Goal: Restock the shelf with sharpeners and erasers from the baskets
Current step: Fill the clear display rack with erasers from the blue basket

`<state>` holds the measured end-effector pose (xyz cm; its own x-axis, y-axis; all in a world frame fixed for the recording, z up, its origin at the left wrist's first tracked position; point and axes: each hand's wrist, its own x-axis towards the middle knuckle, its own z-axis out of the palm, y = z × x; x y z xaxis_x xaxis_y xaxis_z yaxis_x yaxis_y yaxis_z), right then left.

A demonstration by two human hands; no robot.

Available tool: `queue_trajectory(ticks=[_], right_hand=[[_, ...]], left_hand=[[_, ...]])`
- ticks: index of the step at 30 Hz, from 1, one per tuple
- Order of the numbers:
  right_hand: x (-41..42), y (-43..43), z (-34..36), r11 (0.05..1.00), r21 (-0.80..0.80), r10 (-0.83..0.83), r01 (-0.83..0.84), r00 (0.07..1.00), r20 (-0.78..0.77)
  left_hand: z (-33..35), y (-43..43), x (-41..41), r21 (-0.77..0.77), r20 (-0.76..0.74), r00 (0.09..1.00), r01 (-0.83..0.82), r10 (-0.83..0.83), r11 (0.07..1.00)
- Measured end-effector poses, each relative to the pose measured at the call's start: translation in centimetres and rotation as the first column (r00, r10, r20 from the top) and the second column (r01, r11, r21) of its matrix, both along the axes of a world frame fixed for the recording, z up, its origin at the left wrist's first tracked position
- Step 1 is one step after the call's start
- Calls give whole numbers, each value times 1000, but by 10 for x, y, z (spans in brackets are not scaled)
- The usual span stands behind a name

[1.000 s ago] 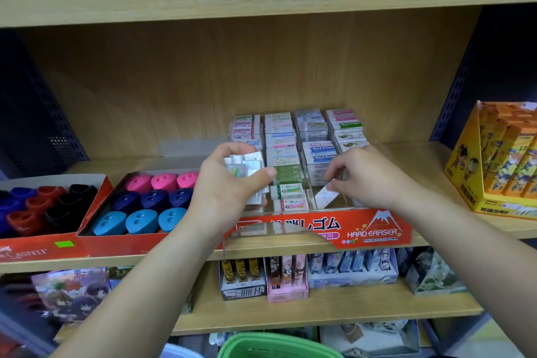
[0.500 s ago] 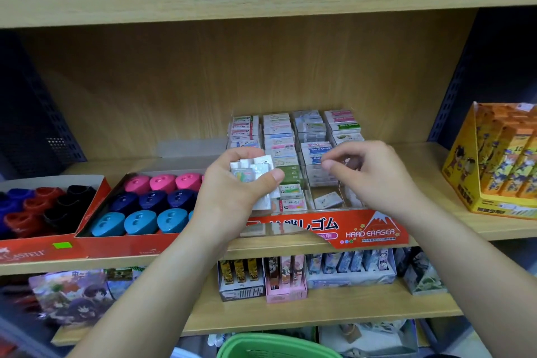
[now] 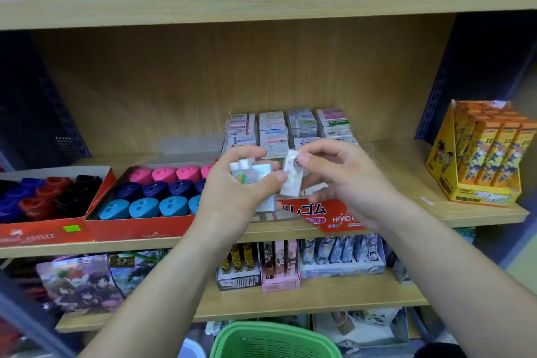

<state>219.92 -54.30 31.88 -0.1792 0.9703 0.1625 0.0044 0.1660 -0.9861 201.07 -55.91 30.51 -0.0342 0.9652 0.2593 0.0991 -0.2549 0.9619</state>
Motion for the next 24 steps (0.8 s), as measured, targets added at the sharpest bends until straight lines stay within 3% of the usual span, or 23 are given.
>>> queue_trajectory(ticks=[12,18,24], right_hand=[[7,-6,4,992,-114,51,-57,997,-59],[10,-2,-12,998,47,39,-45,993,115],[23,-7,-24,997,-37,76,-74,996,46]], left_hand=[[1,-1,10,-5,2,1000,11,-11,1000],[-2,-1,14,6,21,998,53,-53,999],[-7,4,19,7,-69,997,32,-32,999]])
